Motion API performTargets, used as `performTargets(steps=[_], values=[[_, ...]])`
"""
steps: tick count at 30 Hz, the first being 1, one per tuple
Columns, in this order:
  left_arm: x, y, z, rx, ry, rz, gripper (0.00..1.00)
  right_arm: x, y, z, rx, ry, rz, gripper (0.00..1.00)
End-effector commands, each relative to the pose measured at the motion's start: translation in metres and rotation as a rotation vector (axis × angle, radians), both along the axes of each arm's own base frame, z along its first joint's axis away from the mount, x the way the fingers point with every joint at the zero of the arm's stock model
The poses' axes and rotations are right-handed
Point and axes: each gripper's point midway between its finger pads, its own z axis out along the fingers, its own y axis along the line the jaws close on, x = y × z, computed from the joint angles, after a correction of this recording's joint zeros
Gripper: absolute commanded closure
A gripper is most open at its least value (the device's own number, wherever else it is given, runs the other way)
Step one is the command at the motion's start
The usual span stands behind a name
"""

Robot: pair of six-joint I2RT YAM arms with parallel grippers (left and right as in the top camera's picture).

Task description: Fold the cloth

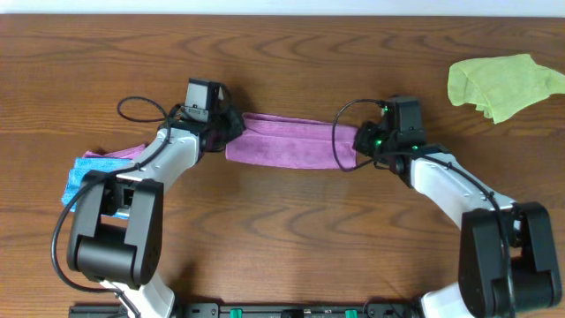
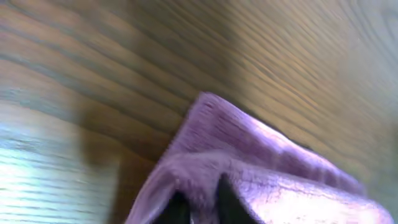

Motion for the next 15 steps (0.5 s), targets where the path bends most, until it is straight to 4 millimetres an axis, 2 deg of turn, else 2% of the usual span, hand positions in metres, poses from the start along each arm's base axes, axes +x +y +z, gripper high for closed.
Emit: performTargets(steps=[1,3,7,15], values=[[0.0147,0.0184,0.0060,0.064,-0.036,0.067,0.64,0.0074,-0.0168,0.0020,-0.062,-0.020,-0.046,0.75],[0.0150,0.0189,0.0060,0.066,-0.038,0.069,0.35,0.0074,-0.0168,0.0020,-0.062,-0.020,-0.046,0.69],[0.0155,0.0187,0.0063,0.065,-0.040,0.069,0.02,0.0072,-0.0162,0.0020,-0.062,-0.019,-0.044,0.69],[0.0152,0.0175,0.0086,0.058,-0.039,0.059,0.05,0.0023,-0.0078,0.0058,-0.020,-0.005,-0.013,0.76]])
